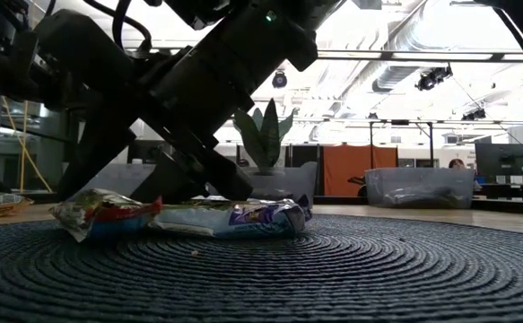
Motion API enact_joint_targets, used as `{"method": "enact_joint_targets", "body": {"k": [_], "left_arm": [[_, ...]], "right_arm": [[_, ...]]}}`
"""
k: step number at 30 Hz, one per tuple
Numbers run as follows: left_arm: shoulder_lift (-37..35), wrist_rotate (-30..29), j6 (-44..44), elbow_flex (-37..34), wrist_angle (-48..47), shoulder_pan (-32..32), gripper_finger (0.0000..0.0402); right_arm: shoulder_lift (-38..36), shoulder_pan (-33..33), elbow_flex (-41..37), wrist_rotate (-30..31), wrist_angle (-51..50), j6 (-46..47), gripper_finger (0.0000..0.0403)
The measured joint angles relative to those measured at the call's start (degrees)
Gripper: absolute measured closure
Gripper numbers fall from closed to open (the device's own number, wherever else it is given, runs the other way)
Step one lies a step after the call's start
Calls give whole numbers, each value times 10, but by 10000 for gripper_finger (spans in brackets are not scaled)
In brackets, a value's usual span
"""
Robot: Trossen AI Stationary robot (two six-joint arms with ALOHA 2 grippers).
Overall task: Pick and place Granola Bars by type
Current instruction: Put the red granola bar into the middle black bin
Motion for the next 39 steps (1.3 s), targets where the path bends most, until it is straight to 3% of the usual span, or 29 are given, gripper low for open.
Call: {"method": "enact_joint_targets", "body": {"k": [22,39], "left_arm": [[0,0,0,0,0,0,400],[0,0,0,0,0,0,400]], "right_arm": [[2,0,-1,-30,18,-5,321],[0,0,1,-54,115,-20,330]]}}
